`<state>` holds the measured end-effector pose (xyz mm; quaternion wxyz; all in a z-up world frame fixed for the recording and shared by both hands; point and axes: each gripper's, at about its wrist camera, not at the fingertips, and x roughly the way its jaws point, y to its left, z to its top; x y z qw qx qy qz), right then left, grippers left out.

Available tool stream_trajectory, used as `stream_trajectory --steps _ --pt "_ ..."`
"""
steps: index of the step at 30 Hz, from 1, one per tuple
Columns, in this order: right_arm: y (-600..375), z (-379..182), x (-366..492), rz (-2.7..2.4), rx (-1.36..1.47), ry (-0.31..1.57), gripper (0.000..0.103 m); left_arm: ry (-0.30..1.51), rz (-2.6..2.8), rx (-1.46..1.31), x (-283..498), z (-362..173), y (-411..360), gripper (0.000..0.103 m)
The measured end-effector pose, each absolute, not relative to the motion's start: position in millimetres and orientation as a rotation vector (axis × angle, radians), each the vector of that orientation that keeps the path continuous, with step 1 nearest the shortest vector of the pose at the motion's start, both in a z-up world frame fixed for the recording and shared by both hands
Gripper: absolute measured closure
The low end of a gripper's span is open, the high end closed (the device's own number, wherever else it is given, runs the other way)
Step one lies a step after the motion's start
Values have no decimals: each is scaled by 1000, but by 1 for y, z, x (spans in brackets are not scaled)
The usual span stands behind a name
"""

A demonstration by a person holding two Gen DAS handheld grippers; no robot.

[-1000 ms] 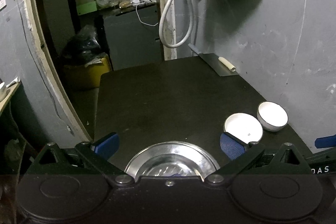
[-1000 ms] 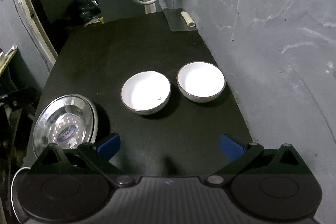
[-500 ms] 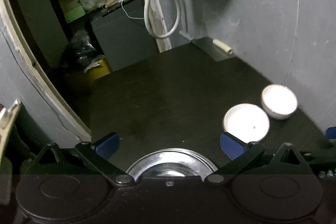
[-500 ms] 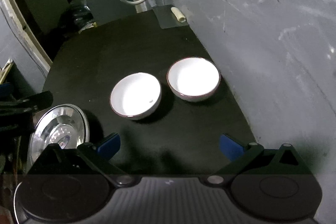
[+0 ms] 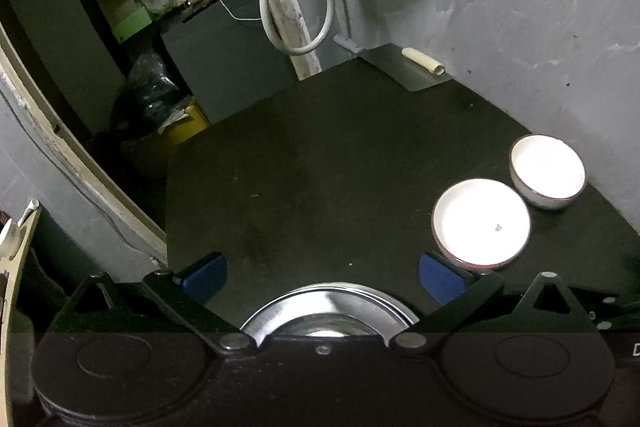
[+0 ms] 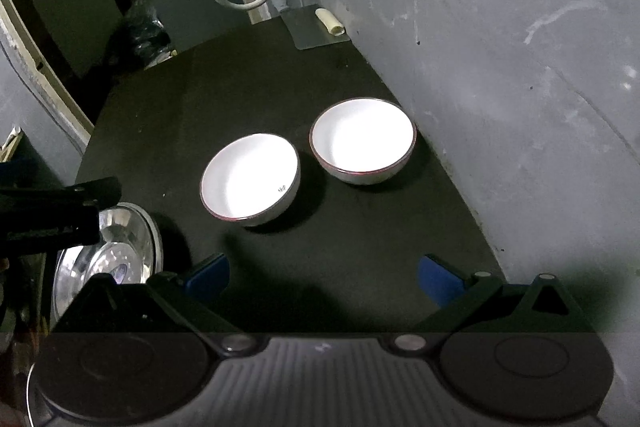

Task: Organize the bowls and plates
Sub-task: 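Move both grippers to the rim of the red-rimmed white bowl, then close both grippers on the white bowl rim and lift it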

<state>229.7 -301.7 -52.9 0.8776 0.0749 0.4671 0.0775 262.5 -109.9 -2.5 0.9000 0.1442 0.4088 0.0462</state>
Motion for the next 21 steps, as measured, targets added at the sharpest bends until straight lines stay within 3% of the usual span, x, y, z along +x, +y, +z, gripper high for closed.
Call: stream_trajectory --steps 21 --pt "-312 -71 240 102 230 917 0 901 26 270 316 -31 -117 1"
